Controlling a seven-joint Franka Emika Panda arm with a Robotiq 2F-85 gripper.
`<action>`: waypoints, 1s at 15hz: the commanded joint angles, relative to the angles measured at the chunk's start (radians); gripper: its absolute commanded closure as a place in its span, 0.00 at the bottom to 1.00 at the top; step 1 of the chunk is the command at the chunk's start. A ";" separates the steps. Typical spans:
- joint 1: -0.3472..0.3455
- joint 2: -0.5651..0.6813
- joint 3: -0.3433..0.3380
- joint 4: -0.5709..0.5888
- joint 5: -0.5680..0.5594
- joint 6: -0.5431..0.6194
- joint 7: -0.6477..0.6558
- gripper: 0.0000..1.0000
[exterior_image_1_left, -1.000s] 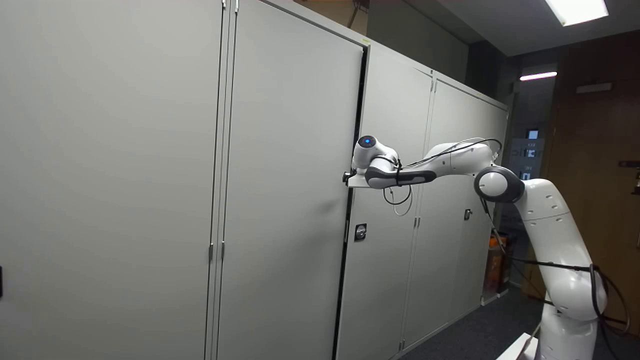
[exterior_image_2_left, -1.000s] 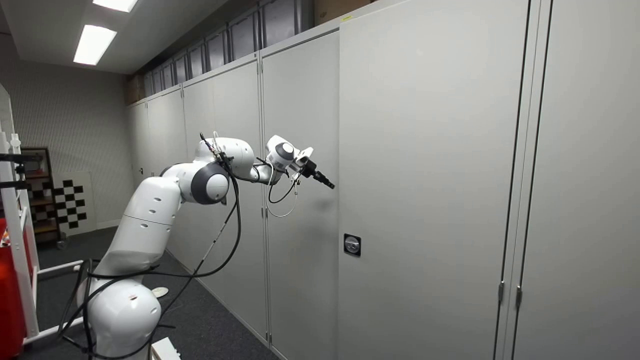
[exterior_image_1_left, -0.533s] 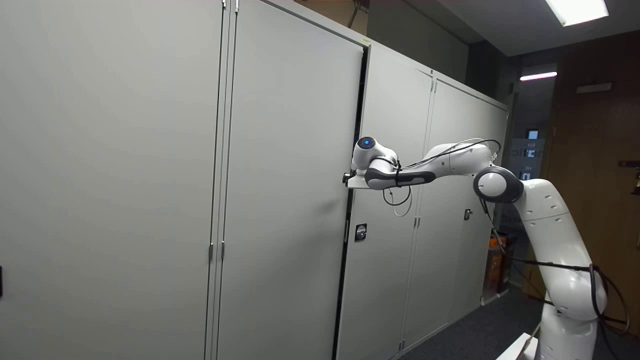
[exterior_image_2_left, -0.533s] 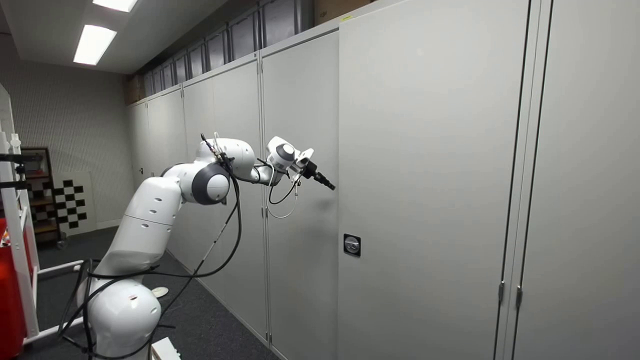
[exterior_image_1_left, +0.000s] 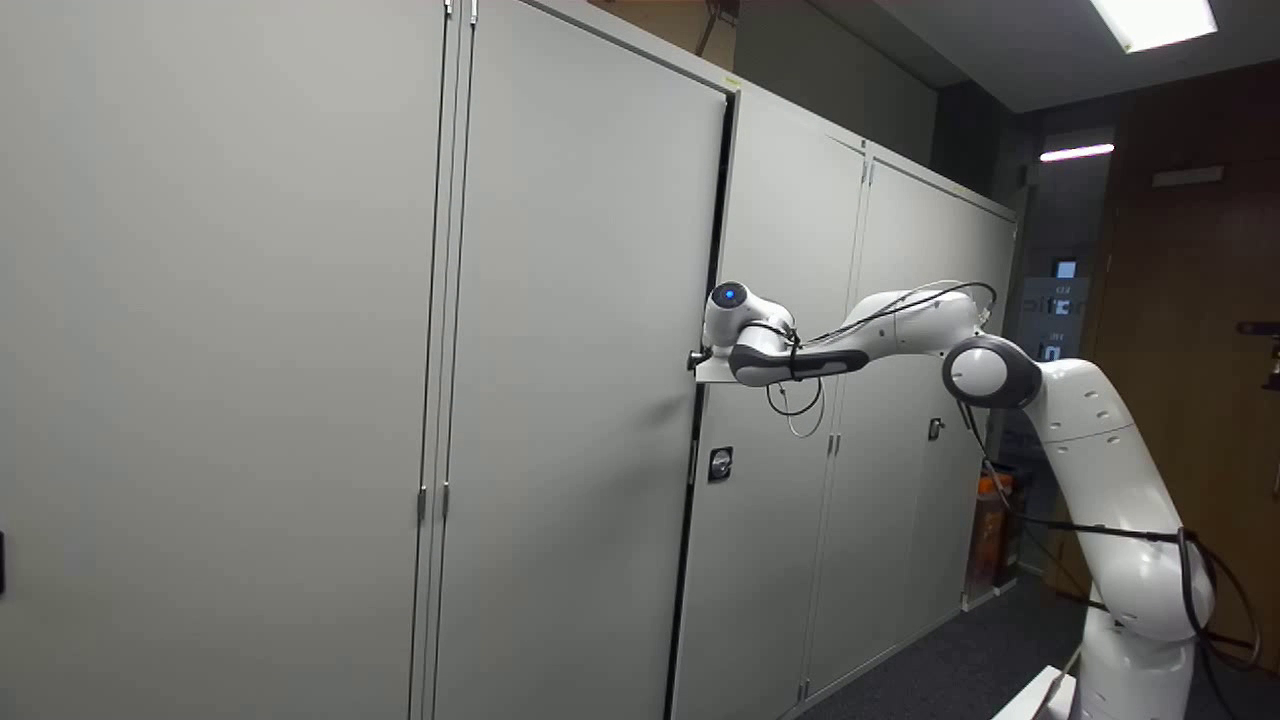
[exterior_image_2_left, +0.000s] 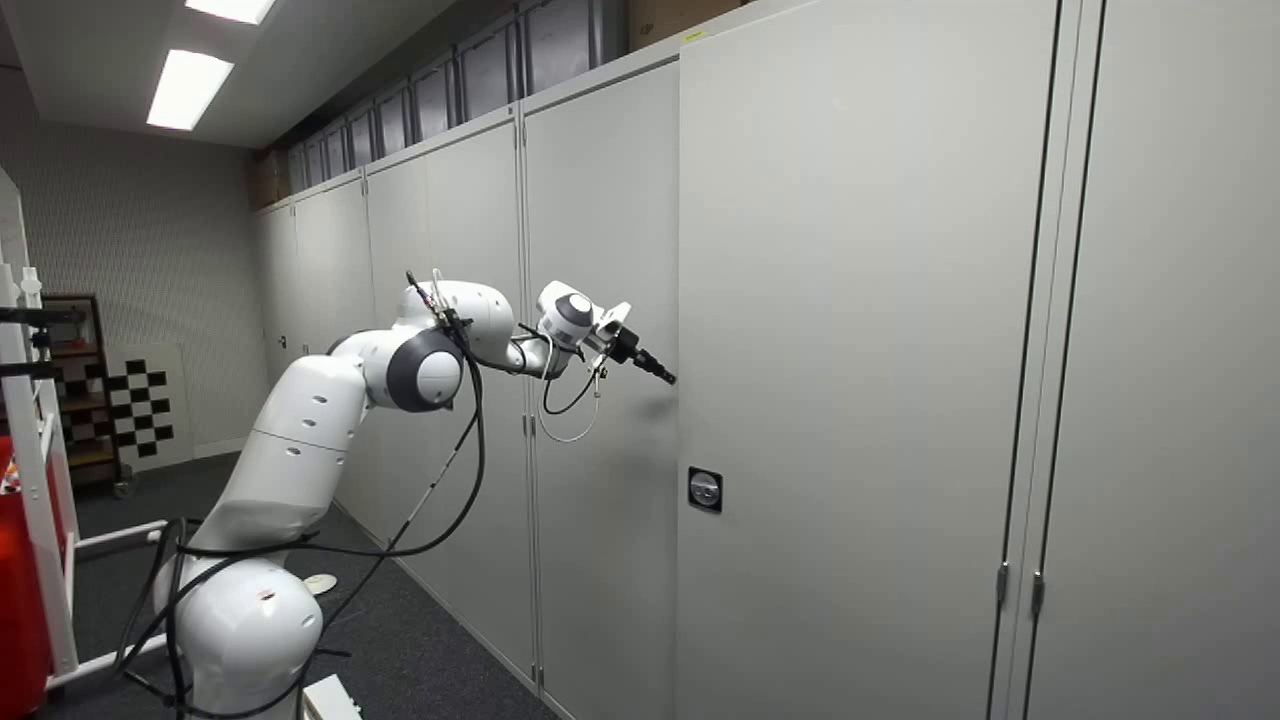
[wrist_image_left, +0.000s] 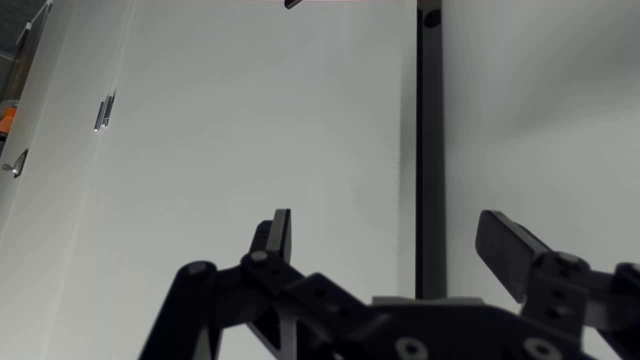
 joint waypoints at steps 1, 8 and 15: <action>0.021 0.010 -0.019 0.017 -0.059 -0.025 0.021 0.00; 0.036 0.040 -0.042 0.033 -0.155 -0.023 0.100 0.00; 0.030 0.053 -0.071 0.039 -0.161 -0.032 0.144 0.00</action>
